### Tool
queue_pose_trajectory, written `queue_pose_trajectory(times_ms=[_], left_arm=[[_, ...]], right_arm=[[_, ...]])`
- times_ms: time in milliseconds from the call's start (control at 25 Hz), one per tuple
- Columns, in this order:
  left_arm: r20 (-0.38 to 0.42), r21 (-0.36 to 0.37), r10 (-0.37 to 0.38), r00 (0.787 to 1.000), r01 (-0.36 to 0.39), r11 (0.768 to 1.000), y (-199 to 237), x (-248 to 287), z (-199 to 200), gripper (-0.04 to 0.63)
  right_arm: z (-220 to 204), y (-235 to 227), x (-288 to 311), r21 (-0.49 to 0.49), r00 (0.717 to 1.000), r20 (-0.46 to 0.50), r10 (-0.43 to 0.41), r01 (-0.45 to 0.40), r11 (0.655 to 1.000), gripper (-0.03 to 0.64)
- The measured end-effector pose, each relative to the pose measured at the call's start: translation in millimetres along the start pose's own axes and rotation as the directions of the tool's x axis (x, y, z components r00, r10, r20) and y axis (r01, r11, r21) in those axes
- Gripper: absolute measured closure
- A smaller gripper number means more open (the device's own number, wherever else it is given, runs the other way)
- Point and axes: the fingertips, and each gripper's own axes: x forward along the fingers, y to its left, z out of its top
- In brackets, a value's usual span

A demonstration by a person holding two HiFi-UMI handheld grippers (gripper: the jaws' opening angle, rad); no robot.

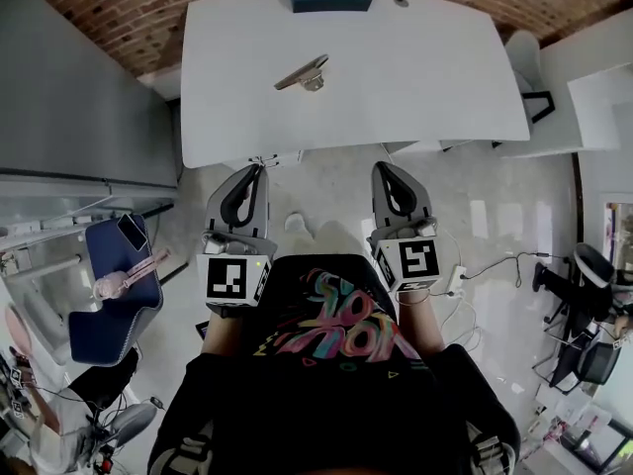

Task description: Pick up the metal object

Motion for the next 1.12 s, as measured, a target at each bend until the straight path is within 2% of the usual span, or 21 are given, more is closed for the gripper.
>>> queue_pose_trajectory(times_ms=[320, 520, 760, 960, 1120], left_arm=[[-0.068, -0.051, 0.004, 0.998, -0.007, 0.999, 27.6, 36.0, -25.2, 0.561], [-0.076, -0.053, 0.016, 0.997, -0.020, 0.998, 41.7, 73.5, -26.4, 0.561], [-0.059, -0.041, 0.037, 0.998, -0.039, 0.998, 55.5, 128.9, -12.3, 0.560], [-0.032, -0.018, 0.055, 0.998, -0.055, 0.998, 64.2, 184.9, 11.2, 0.560], [-0.012, -0.003, 0.089, 0.996, -0.089, 0.996, 70.0, 221.5, 27.4, 0.561]], right_arm=[[-8.9, -10.0, 52.8, 0.014, 0.999, -0.053, 0.014, -0.013, 1.000, 0.598], [2.3, -28.8, 93.2, 0.013, 1.000, -0.005, 0.026, -0.026, 1.000, 0.598], [4.5, -62.0, 139.3, 0.000, 0.998, -0.045, 0.053, -0.053, 0.999, 0.598], [26.1, -101.6, 181.1, -0.018, 0.997, -0.016, 0.075, -0.076, 0.997, 0.598], [44.1, -124.8, 213.6, -0.049, 0.991, 0.006, 0.131, -0.131, 0.990, 0.598]])
